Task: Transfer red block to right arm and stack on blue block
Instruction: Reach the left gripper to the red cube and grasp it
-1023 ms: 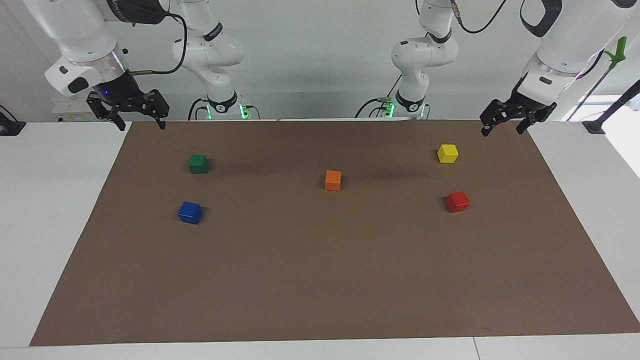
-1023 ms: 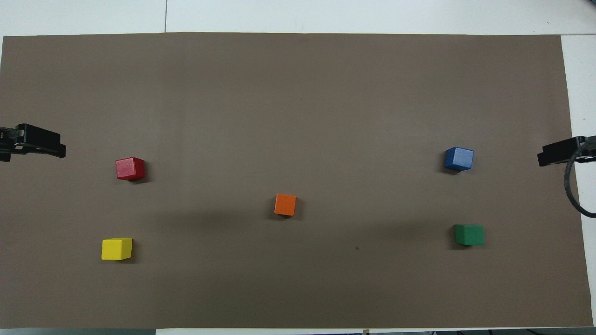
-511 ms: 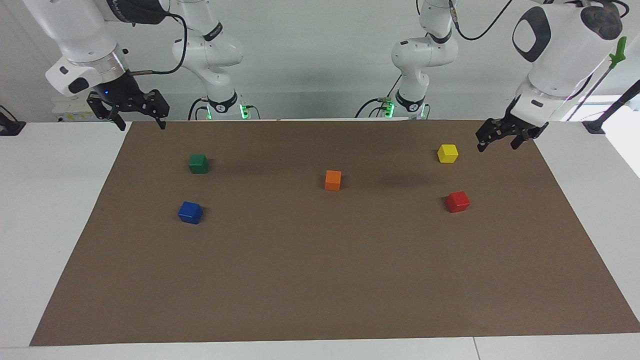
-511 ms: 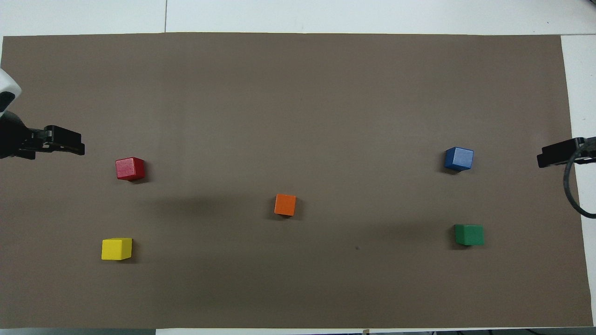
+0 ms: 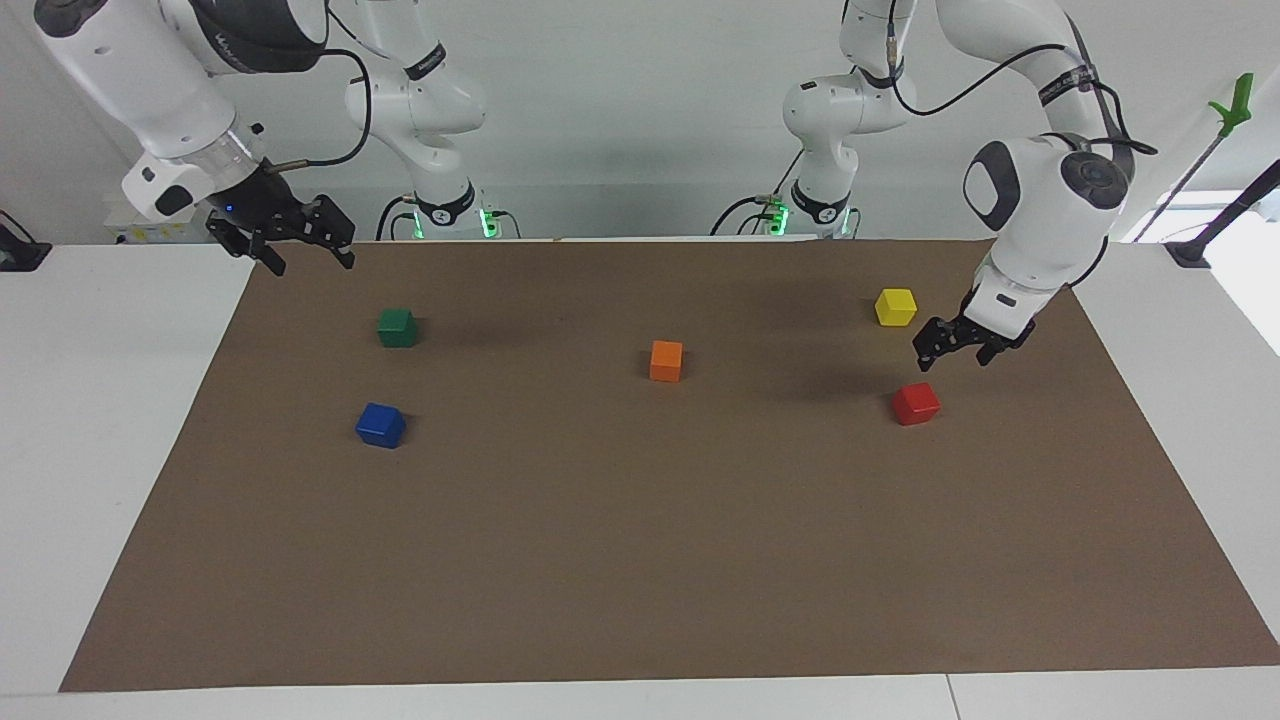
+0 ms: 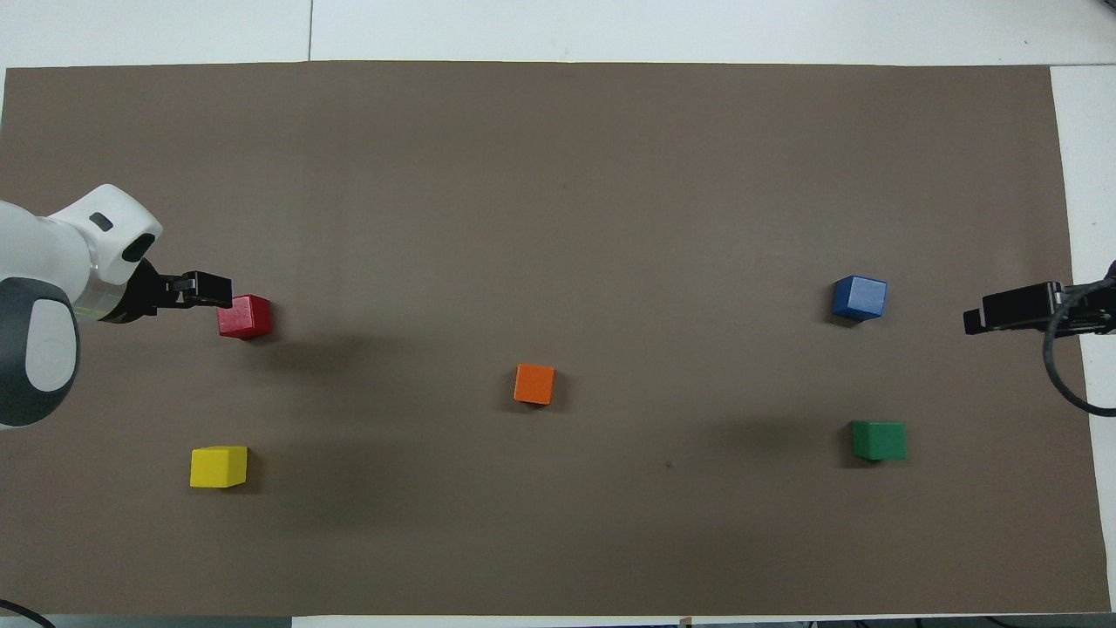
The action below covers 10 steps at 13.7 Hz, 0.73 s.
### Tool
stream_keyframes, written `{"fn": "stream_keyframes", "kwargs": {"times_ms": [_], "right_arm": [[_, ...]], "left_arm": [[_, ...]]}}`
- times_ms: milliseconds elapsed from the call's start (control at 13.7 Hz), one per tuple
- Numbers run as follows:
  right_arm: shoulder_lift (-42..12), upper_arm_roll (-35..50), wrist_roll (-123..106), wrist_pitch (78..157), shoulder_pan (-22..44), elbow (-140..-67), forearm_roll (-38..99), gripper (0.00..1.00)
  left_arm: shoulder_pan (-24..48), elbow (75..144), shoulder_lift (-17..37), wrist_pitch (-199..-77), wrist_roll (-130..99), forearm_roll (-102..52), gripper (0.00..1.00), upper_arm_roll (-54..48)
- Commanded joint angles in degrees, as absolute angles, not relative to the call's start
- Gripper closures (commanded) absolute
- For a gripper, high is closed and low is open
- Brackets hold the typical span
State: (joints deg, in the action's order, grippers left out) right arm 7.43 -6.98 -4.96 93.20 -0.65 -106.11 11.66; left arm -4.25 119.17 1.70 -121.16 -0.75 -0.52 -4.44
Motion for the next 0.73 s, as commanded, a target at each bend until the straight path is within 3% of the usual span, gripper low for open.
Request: {"fn": "stream_keyframes", "kwargs": {"times_ms": [0, 658], "right_arm": [[9.23, -6.50, -8.69, 98.34, -2.20, -112.93, 19.14, 0.00], [4.57, -6.50, -36.36, 100.90, -5.37, -123.82, 59.63, 0.00]], "left_arm": [[-5.10, 120.85, 3.07, -124.53, 0.00, -0.62, 0.00, -4.66], [-4.49, 127.53, 7.99, -137.64, -1.49, -0.70, 0.00, -4.66]]}}
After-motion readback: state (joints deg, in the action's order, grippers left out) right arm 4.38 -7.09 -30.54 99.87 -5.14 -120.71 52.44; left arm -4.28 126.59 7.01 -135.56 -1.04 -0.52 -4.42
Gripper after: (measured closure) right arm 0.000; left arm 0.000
